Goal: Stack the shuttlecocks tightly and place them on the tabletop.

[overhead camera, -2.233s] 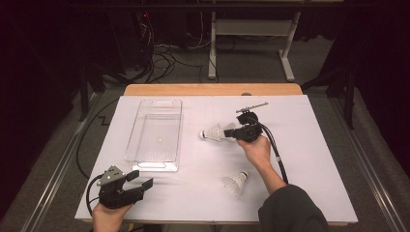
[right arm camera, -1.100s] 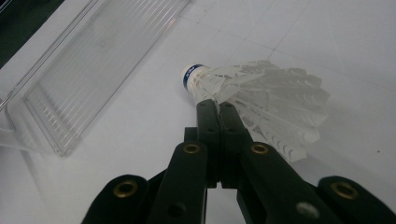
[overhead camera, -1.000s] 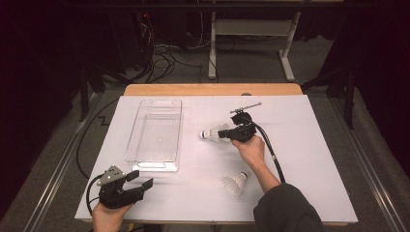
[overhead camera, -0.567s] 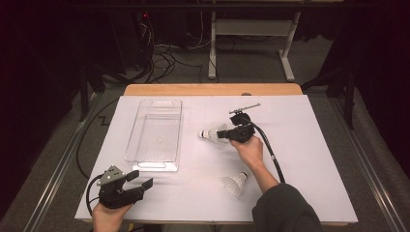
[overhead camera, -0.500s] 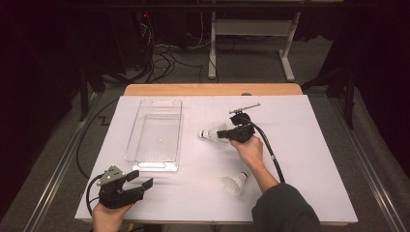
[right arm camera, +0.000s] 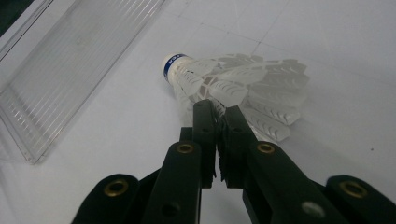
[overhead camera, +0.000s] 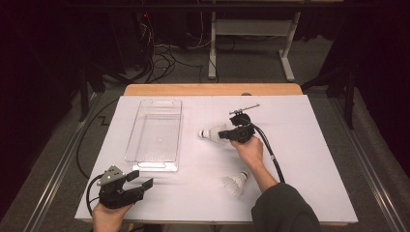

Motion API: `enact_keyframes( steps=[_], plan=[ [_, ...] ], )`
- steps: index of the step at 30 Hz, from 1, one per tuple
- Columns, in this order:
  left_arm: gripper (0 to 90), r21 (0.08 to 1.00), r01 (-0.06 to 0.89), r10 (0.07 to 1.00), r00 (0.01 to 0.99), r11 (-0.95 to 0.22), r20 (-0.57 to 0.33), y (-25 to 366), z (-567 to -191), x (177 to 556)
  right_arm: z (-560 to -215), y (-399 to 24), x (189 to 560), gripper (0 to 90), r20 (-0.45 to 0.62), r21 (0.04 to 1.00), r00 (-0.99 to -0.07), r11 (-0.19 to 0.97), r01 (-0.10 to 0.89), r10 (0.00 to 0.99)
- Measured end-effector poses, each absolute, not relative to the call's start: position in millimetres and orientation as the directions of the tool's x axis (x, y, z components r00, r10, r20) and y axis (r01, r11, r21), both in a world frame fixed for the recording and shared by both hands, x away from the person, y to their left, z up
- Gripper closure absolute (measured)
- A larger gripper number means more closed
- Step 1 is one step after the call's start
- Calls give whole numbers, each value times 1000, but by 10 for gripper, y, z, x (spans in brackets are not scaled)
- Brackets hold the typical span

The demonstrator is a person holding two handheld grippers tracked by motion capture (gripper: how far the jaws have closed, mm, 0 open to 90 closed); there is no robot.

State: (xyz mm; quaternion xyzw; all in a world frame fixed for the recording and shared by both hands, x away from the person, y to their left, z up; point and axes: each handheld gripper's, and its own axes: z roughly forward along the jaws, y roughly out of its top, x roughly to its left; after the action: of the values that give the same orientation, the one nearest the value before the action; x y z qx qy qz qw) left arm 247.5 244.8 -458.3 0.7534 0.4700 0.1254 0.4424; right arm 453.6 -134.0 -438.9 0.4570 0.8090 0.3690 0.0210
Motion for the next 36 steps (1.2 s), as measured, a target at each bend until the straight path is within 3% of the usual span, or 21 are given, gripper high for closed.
enact_keyframes(
  steps=[10,26,36],
  plan=[
    [338,784,597,819,527,-168,-226,2447,-4582,2476,-4402,-1339,4545,819,292,610,-566,306,731,771],
    [338,786,595,819,528,-167,-226,2456,-4579,2472,-4363,-1397,4511,624,261,619,-546,296,727,796],
    [339,786,594,819,528,-169,-223,2454,-4579,2471,-4340,-1445,4474,583,247,626,-541,293,722,804]
  ],
)
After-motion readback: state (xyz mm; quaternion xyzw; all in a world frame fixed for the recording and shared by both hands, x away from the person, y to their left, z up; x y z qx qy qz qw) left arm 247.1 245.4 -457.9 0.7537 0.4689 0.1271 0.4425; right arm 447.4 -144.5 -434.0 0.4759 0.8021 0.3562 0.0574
